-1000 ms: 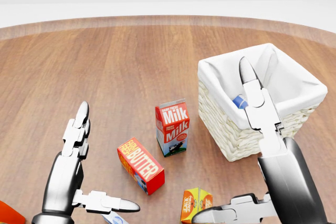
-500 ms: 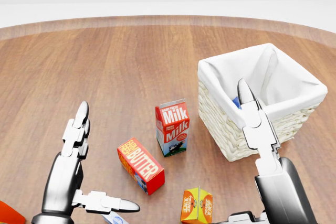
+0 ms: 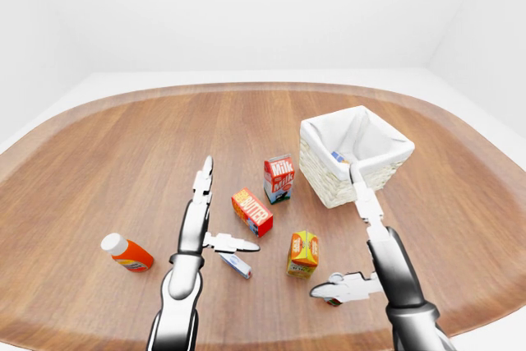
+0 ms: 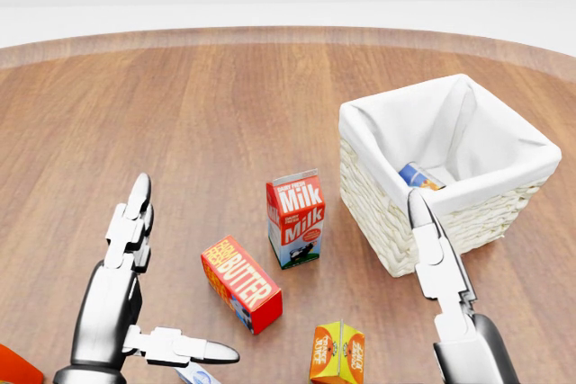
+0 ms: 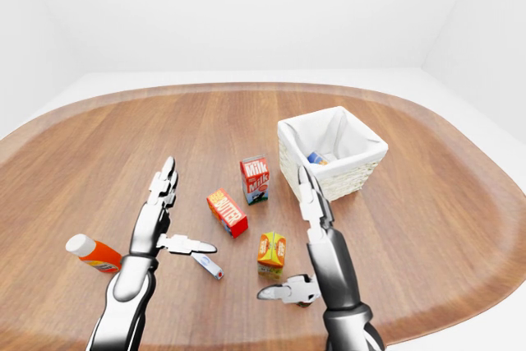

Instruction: Pick up the alphabet soup and the tomato sauce, and put them in the basket.

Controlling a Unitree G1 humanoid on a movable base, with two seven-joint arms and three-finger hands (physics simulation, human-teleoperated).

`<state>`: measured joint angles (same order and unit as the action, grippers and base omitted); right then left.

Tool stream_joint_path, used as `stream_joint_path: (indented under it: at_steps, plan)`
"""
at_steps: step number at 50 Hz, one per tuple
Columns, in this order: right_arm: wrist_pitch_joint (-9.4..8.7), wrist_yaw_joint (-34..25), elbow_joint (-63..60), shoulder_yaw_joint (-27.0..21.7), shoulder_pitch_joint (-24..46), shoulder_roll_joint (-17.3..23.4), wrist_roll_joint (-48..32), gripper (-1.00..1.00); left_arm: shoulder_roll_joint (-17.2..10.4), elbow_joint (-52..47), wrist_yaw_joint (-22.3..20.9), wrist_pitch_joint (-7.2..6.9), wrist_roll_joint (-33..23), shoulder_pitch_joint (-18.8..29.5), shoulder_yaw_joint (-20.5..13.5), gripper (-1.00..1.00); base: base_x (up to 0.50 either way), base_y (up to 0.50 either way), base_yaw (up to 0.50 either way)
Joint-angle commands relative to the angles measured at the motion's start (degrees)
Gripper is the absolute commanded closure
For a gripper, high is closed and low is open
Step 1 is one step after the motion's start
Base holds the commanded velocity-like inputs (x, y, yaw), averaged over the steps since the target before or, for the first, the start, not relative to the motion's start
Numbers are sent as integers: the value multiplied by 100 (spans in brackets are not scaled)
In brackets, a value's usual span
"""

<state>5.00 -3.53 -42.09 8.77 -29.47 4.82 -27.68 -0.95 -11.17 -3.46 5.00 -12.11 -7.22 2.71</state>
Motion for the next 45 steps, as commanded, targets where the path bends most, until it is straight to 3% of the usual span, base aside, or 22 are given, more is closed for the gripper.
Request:
stream_joint_path:
  at_steps: [1,23,45]
  plan:
    - [0,133,155,-72,-474,46,84,-100,11,-78,8,0,64,-26,-21,-100,0,0,0]
    - [0,370,606,-83,-831,89,-1,-100,9,-38,11,0,59,-38,-18,-100,0,0,0]
    - [0,343,1226,-400,-923,-63,177,-100,10,-37,22,0,41,-32,-11,-100,0,0,0]
